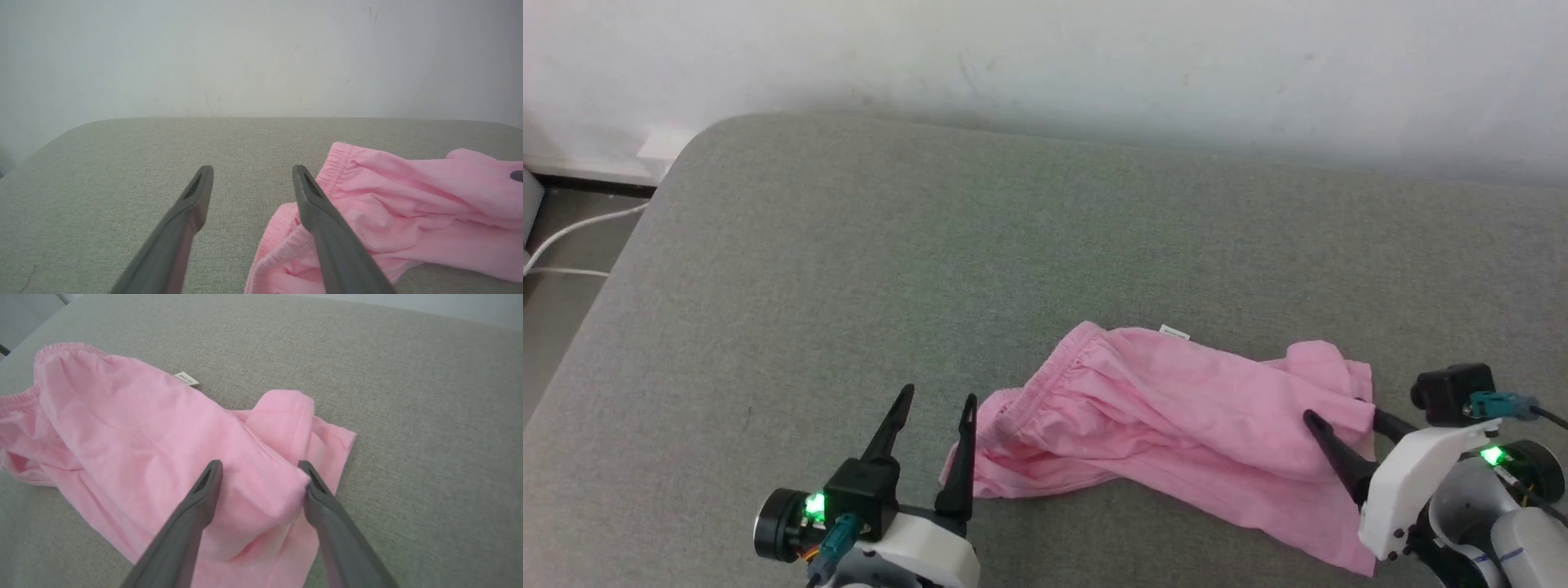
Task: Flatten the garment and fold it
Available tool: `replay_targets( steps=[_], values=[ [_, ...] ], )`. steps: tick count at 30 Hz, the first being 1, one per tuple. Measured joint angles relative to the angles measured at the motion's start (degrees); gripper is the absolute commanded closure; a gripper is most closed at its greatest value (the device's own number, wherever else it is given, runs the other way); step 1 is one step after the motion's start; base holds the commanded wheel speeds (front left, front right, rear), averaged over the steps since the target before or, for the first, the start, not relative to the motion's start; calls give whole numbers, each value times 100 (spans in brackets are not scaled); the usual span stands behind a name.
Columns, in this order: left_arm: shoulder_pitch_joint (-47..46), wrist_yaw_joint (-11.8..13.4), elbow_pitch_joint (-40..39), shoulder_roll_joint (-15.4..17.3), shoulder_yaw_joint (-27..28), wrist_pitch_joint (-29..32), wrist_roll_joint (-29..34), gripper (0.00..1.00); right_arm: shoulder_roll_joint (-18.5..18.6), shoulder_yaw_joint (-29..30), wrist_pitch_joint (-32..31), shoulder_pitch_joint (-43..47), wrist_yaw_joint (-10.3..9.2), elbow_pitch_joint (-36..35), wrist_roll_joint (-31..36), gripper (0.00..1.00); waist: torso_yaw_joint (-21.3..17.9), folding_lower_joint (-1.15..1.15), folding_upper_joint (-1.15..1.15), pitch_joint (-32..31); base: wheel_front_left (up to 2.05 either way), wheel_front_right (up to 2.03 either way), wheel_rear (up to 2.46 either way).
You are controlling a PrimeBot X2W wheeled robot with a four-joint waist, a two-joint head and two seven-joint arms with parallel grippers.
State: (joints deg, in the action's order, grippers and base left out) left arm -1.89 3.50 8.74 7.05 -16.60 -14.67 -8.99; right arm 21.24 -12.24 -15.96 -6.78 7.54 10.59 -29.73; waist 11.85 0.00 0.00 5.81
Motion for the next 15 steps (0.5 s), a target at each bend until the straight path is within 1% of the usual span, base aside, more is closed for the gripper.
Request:
replay_targets(
  steps=[1, 3, 7, 10, 15],
  values=[
    [-7, -1, 0, -13, -3, 0, 4, 0, 15, -59, 4, -27, 0, 44, -2, 100, 13, 0, 0, 19, 0, 0, 0],
    [-31, -35, 4, -27, -2, 0, 18, 0, 48, -149, 62, -65, 0, 107, 3, 100, 32, 0, 0, 53, 0, 0, 0],
    [-55, -49, 80, -48, 14, 0, 52, 0, 103, -162, 390, -108, 0, 70, 53, 100, 39, 0, 0, 54, 0, 0, 0],
    [-49, -55, 131, -47, 60, 0, 52, 0, 87, -82, 662, -106, 0, -153, -2, 100, -3, 0, 0, -13, 0, 0, 0],
    [-20, -141, 164, -66, 94, 0, 51, 0, 230, 5, 1018, -20, 0, -759, 75, 100, -94, 0, 0, -182, 0, 0, 0]
  ],
)
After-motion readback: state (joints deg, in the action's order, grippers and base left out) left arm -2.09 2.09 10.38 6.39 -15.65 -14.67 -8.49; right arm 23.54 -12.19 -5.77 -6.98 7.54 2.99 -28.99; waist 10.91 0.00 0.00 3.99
